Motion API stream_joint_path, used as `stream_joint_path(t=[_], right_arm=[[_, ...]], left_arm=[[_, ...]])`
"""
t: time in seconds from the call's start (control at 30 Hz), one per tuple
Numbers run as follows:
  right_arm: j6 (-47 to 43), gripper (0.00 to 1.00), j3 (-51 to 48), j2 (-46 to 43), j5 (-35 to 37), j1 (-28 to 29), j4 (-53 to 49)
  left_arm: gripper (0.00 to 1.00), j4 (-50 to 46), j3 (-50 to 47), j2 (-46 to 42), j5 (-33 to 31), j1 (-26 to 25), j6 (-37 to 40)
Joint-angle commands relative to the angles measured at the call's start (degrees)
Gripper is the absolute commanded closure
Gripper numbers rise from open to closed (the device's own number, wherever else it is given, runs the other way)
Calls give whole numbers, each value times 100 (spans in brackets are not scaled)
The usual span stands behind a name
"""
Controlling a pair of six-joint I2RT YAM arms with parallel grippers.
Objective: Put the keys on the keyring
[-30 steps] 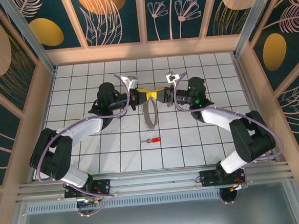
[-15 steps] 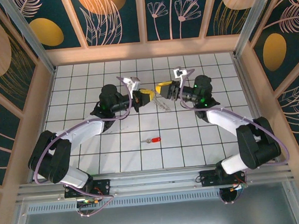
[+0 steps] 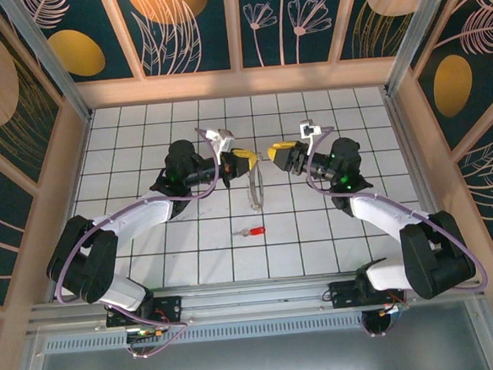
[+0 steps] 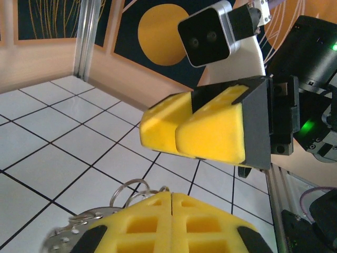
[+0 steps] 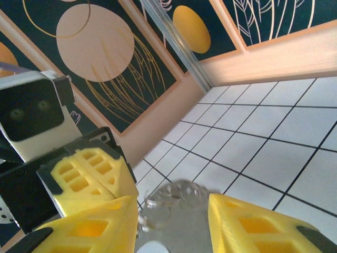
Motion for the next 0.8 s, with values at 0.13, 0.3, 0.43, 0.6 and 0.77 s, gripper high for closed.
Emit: stream_joint_path(t=[0.13,0.3,0.43,0.6,0.77], right_arm=[[86,65,-236,-104,-564,-6,721],[139,68,-227,-37,-708,37,831],[225,69,-165,150,-793,62,980],[269,71,-103,321,-879,184,1099],[228,73,-88,385,-841,309,1098]], left_arm=[[100,351,31,-95,246,-5,177],[100,351,84,-50,349,-9,194],[100,359,108,-36,397,-5,178],[100,368,99,-49,436,-5,150],[100,359,92,-50,460,-5,170]])
